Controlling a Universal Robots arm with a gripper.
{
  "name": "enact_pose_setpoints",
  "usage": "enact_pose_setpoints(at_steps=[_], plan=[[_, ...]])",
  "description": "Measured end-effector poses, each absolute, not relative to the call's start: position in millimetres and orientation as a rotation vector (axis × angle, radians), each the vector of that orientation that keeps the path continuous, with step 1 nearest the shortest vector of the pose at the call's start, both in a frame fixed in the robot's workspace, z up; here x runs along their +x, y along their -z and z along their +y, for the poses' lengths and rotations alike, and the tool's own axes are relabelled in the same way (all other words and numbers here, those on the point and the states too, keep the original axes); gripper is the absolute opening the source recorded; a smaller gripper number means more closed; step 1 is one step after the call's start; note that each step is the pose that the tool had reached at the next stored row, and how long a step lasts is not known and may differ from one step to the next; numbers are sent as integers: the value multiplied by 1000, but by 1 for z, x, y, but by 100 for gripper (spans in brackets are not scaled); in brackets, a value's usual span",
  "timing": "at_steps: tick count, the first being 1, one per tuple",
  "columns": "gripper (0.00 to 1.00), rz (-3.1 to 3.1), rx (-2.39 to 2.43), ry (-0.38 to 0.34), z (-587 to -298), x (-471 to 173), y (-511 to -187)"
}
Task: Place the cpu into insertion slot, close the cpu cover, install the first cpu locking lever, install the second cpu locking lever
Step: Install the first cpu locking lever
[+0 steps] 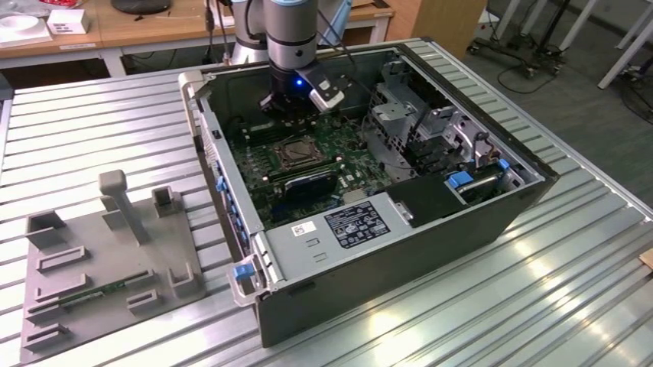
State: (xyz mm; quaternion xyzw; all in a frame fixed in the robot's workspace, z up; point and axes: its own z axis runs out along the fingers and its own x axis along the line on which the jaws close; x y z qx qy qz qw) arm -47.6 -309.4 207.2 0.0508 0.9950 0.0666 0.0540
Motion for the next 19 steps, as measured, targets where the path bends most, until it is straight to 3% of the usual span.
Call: enact_pose_setpoints(at_steps=[8,19], plan=[[11,3021,156,-244,-310,-49,-209],[11,3011,155,-245,-312,-51,-208]])
